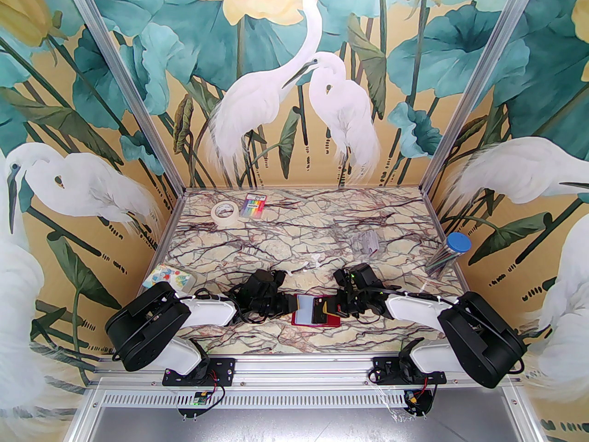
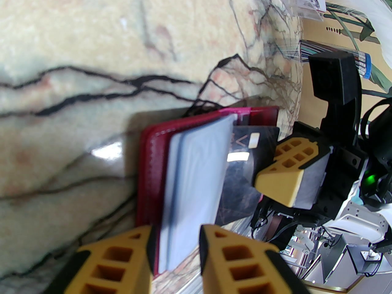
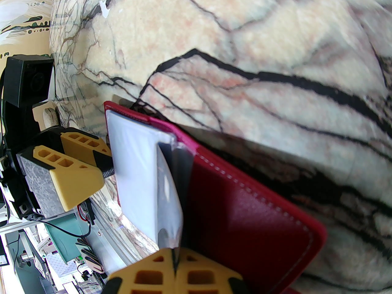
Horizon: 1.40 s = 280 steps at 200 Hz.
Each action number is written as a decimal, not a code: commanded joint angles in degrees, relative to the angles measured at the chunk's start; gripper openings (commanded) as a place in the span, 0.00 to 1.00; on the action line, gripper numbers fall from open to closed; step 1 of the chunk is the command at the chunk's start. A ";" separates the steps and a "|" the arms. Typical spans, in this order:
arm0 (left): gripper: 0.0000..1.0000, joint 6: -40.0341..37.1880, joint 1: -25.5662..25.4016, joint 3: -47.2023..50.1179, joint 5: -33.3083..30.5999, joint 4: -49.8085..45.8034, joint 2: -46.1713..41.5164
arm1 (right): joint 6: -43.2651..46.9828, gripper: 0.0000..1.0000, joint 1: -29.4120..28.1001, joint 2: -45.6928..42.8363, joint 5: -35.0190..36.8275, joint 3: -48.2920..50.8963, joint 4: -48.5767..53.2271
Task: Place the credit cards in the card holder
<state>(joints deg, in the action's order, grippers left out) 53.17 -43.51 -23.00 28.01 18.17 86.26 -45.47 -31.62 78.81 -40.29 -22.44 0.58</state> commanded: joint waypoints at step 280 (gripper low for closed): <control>0.30 -0.19 -0.44 0.01 -2.08 -0.32 2.77 | 1.98 0.43 -0.73 -1.35 5.72 -4.72 13.18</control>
<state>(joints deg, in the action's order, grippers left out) 53.19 -43.51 -23.00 28.12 18.44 86.37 -44.60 -32.27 78.65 -38.79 -25.04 6.50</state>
